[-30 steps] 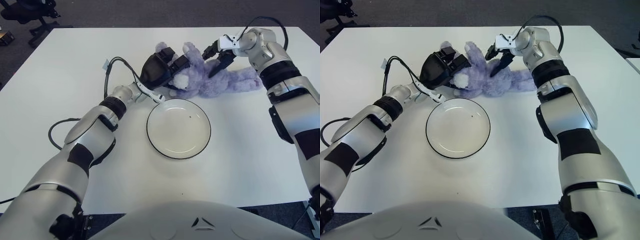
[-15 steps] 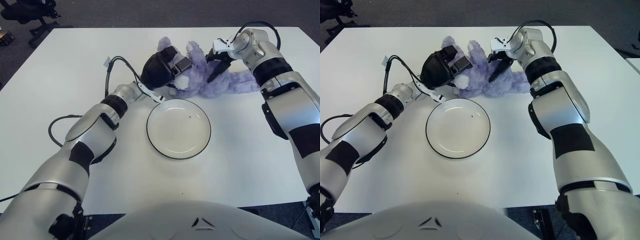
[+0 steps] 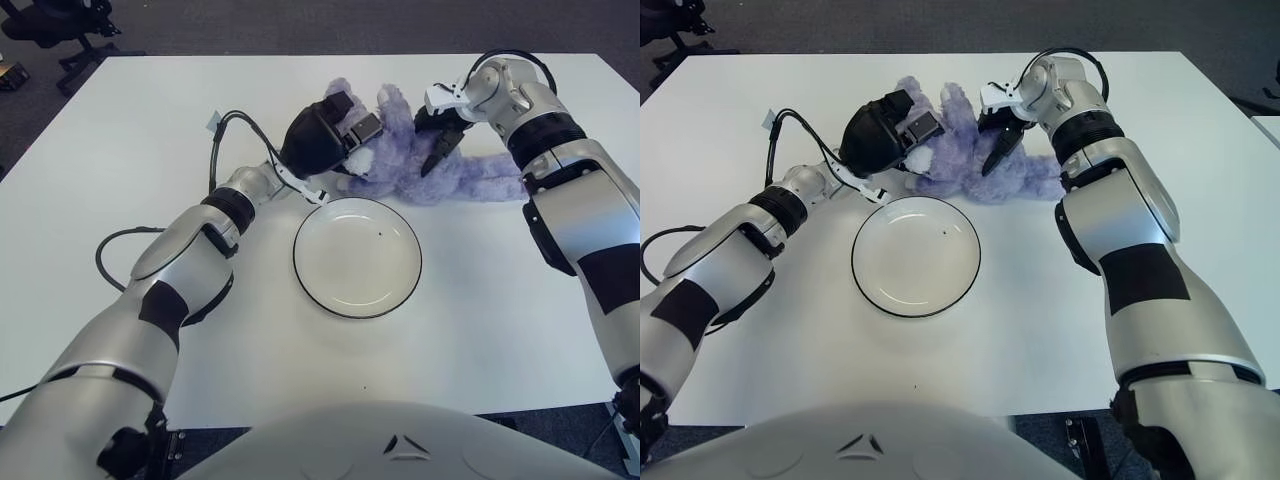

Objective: Put the doll into the plate.

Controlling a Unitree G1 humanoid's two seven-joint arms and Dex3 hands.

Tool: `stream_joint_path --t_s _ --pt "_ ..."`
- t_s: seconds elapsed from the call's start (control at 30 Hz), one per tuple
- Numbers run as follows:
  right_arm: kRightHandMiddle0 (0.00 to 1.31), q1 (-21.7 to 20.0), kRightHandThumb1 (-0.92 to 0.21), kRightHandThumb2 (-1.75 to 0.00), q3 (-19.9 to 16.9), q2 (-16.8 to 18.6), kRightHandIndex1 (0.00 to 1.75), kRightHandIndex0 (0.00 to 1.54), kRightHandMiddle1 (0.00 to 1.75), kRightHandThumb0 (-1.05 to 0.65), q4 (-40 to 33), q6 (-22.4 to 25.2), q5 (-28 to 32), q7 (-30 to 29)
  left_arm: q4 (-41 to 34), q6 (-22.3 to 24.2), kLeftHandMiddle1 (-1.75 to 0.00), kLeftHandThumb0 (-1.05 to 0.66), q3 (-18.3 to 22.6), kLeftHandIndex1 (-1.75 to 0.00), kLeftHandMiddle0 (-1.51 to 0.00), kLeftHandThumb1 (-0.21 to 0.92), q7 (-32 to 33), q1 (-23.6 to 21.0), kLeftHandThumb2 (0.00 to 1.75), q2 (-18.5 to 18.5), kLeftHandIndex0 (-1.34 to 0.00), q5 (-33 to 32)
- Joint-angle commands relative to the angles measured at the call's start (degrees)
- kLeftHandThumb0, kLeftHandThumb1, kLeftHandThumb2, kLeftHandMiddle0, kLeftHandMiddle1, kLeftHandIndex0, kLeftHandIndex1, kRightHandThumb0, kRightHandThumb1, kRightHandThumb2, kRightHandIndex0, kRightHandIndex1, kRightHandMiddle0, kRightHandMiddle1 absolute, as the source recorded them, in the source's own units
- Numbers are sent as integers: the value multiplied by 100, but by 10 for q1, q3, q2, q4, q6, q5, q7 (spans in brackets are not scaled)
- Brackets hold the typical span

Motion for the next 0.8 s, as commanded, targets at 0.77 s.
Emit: stream_joint_path --t_s 0.77 --pt "40 -6 -90 -1 5 9 1 63 3 -43 29 -51 -4 27 9 4 -175 -42 0 -151 -100 49 5 -26 92 -6 -64 -5"
